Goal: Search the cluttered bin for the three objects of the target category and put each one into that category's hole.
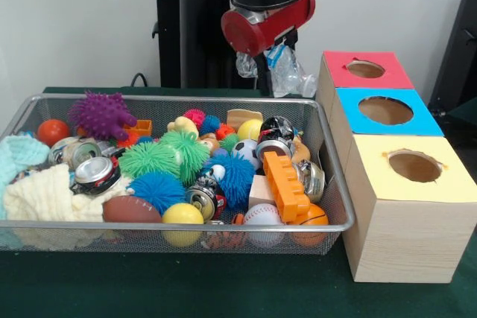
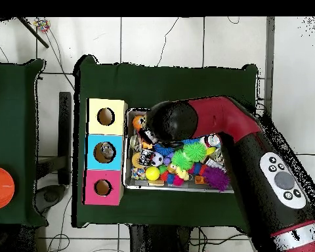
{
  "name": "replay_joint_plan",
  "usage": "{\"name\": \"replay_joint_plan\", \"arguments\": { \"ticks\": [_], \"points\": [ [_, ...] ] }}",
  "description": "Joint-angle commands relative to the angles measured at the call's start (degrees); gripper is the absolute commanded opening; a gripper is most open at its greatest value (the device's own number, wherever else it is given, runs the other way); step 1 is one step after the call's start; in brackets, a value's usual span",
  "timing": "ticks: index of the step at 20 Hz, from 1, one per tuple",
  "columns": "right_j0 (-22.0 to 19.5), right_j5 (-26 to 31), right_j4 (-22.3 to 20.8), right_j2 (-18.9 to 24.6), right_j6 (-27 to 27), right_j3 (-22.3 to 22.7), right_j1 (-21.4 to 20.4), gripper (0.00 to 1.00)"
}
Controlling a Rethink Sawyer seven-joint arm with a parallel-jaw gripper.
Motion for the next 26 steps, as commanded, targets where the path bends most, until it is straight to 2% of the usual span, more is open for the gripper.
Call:
{"name": "replay_joint_plan", "arguments": {
  "ticks": [1, 2, 5, 10, 15, 21, 26],
  "points": [
    [3.4, -8.5, 0.0, -7.5, 18.2, 5.4, -2.9, 0.00],
    [4.1, -9.8, -0.4, -8.5, 19.9, 5.9, -4.2, 0.00],
    [5.1, -6.9, 0.1, -9.5, 16.2, 4.0, -3.3, 0.00],
    [5.9, -6.1, 1.7, -9.9, 12.9, 1.6, -1.8, 0.00],
    [6.5, -6.8, 2.5, -10.6, 12.1, 1.2, -1.0, 0.00],
    [8.0, -8.5, 3.1, -12.0, 14.1, 2.1, -0.8, 0.00],
    [10.6, -12.3, 3.1, -14.4, 17.7, 5.1, -1.5, 0.00]
  ]
}}
